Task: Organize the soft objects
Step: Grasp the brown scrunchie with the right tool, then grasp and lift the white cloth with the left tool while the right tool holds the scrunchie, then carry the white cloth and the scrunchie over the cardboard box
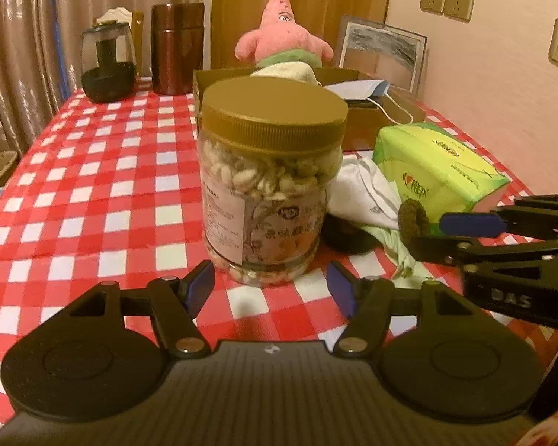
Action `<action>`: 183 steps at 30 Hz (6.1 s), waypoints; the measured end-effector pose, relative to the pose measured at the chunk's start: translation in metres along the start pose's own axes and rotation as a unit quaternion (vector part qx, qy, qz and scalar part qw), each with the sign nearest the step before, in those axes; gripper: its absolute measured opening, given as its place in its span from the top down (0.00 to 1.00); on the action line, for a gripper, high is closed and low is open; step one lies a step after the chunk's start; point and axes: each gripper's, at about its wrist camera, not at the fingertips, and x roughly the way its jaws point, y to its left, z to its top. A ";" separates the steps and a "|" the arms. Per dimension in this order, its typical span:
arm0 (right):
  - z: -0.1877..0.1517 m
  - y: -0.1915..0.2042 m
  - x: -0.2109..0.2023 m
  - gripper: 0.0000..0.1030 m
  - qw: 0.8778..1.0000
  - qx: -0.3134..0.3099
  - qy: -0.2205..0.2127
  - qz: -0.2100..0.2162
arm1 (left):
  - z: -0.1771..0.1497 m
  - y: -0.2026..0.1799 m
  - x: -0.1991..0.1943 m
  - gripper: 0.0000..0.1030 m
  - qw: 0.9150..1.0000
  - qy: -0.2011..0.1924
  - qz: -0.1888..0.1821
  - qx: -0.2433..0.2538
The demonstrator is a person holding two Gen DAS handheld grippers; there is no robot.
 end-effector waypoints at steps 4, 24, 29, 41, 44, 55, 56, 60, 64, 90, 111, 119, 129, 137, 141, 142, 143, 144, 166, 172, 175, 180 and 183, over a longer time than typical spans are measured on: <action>-0.002 0.003 0.013 0.68 1.000 -0.009 0.006 -0.020 | -0.004 0.003 0.006 0.39 1.000 0.011 -0.008 -0.007; 0.003 0.003 0.002 0.92 1.000 -0.011 -0.012 -0.025 | -0.007 0.005 0.008 0.39 0.999 0.020 -0.032 -0.012; 0.006 -0.005 -0.028 0.92 0.999 -0.004 -0.034 -0.023 | -0.005 -0.004 0.005 0.39 0.999 0.016 -0.050 -0.003; 0.010 -0.025 -0.077 0.92 0.997 0.016 -0.067 -0.032 | 0.000 -0.044 0.009 0.40 0.996 -0.001 -0.073 0.047; 0.012 -0.027 -0.084 0.92 0.997 0.022 -0.072 -0.031 | 0.003 -0.055 0.011 0.40 0.995 -0.010 -0.077 0.064; 0.004 -0.031 -0.105 0.92 0.996 0.031 -0.072 -0.029 | 0.004 -0.082 0.019 0.40 0.988 -0.026 -0.082 0.130; 0.003 -0.031 -0.106 0.92 0.997 0.032 -0.071 -0.029 | 0.003 -0.086 0.018 0.40 0.986 -0.028 -0.084 0.142; 0.000 -0.033 -0.108 0.92 0.997 0.036 -0.068 -0.031 | 0.001 -0.100 0.017 0.42 0.977 -0.041 -0.092 0.187; -0.001 -0.034 -0.110 0.92 0.996 0.039 -0.068 -0.031 | 0.003 -0.112 0.020 0.58 0.970 -0.046 -0.102 0.217; 0.012 -0.053 -0.148 0.92 0.990 0.080 -0.104 -0.042 | 0.029 -0.078 -0.064 0.96 0.982 -0.036 -0.112 0.147; 0.030 -0.056 -0.193 0.92 0.983 0.085 -0.158 -0.035 | 0.142 -0.079 -0.206 0.96 0.965 -0.154 -0.107 0.183; 0.025 -0.059 -0.182 0.92 0.986 0.088 -0.140 -0.031 | 0.111 -0.082 -0.158 0.96 0.973 -0.090 -0.103 0.184; 0.024 -0.055 -0.157 0.92 0.989 0.085 -0.119 -0.020 | 0.021 -0.069 -0.062 0.96 0.978 0.064 -0.106 0.166; 0.024 -0.052 -0.141 0.92 0.991 0.084 -0.105 -0.018 | -0.014 -0.071 -0.030 0.64 0.957 0.106 -0.109 0.249; 0.023 -0.054 -0.137 0.92 0.991 0.085 -0.102 -0.020 | -0.023 -0.077 -0.025 0.47 0.937 0.113 -0.136 0.300; 0.022 -0.054 -0.135 0.92 0.991 0.086 -0.101 -0.020 | -0.025 -0.080 -0.023 0.45 0.933 0.112 -0.140 0.313; 0.022 -0.054 -0.134 0.92 0.991 0.087 -0.099 -0.020 | -0.028 -0.081 -0.022 0.43 0.929 0.112 -0.143 0.324; 0.021 -0.055 -0.133 0.92 0.991 0.088 -0.098 -0.020 | -0.030 -0.084 -0.021 0.42 0.925 0.111 -0.145 0.333; 0.033 -0.058 -0.144 0.92 0.989 0.087 -0.116 -0.009 | 0.002 -0.089 -0.022 0.93 0.948 0.079 -0.086 0.295; 0.047 -0.055 -0.149 0.92 0.989 0.085 -0.123 0.008 | 0.043 -0.073 -0.050 0.93 0.966 0.054 -0.101 0.233; 0.055 -0.056 -0.149 0.92 0.989 0.084 -0.123 0.018 | 0.065 -0.069 -0.064 0.93 0.971 0.036 -0.101 0.214; 0.071 -0.060 -0.147 0.92 0.989 0.079 -0.121 0.031 | 0.097 -0.069 -0.078 0.93 0.977 0.010 -0.100 0.189; 0.080 -0.064 -0.143 0.92 0.989 0.076 -0.118 0.034 | 0.114 -0.070 -0.081 0.93 0.979 -0.003 -0.098 0.176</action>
